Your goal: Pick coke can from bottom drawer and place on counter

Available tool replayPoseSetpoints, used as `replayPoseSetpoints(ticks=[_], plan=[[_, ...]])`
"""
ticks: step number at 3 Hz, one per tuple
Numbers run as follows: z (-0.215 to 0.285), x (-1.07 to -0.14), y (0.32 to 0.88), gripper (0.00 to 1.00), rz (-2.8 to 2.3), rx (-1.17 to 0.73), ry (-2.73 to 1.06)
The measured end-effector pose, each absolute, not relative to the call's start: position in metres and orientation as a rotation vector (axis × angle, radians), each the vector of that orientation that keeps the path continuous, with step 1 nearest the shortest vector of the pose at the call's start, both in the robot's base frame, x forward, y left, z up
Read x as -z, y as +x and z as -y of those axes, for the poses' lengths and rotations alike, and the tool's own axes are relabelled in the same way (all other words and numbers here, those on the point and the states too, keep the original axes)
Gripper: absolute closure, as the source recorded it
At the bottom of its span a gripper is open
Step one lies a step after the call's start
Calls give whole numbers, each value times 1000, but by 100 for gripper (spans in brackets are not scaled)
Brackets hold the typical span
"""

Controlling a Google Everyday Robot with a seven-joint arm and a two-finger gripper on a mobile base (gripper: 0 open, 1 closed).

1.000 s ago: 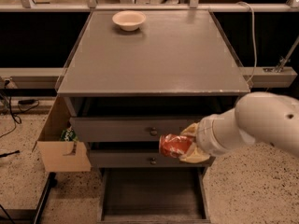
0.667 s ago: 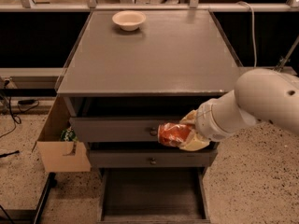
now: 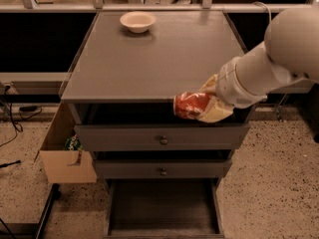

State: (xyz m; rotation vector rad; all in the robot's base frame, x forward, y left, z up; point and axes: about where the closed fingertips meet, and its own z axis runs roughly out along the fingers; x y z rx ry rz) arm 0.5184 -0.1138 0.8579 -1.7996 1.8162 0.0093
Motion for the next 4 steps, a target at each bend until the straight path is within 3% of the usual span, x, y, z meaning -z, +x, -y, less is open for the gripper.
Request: replayPoseSetpoints(ticks=[4], plan=[[107,-875,637,100,-1746,-16,-1639]])
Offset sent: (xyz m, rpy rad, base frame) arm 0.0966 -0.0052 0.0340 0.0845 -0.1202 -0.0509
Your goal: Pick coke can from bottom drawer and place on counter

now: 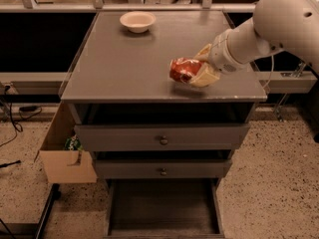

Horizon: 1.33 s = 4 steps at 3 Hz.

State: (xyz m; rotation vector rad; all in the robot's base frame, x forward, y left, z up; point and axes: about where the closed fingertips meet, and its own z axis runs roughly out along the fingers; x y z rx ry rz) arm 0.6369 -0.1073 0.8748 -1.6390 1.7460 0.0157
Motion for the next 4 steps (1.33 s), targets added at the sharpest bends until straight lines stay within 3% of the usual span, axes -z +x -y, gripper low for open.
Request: replayPoseSetpoints(ticks=[3,4], plan=[[96,-842,676,100,-1765,-110,-1575],[96,-843,676,84,-1765,-110,-1576]])
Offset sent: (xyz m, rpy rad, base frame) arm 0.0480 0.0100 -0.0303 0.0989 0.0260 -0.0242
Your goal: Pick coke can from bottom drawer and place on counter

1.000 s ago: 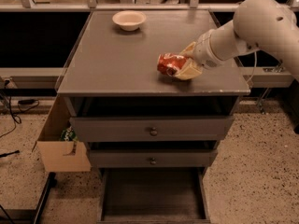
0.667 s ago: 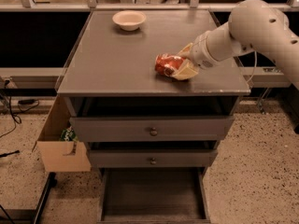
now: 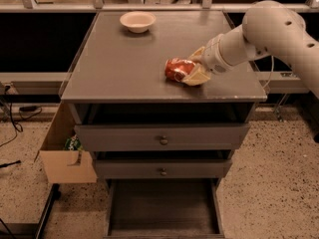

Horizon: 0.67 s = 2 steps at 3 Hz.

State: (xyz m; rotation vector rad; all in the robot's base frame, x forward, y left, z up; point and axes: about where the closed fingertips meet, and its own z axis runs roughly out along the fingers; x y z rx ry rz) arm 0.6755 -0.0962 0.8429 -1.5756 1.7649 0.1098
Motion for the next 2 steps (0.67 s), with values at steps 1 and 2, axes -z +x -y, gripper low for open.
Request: replayPoseSetpoints(ticks=[1,2], plan=[[96,-843,676,62,-1765,-110,-1576],[96,-843,676,39,-1765,-110,-1576]])
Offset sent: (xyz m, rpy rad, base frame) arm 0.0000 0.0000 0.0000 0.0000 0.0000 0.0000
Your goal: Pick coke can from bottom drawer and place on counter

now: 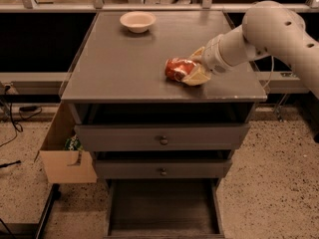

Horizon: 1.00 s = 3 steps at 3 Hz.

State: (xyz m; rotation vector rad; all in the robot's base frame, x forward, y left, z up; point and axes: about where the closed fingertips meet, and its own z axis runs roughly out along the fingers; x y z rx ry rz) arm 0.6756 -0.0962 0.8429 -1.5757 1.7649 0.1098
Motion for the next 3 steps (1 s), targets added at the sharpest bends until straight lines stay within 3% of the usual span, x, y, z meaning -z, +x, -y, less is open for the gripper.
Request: replayPoseSetpoints(ticks=[1,2,3], plan=[[96,-843,676,15,-1765,-110,-1576],[96,-843,676,0,-1765,-111,-1576],[96,-843,676,0,-1765,-111,-1576]])
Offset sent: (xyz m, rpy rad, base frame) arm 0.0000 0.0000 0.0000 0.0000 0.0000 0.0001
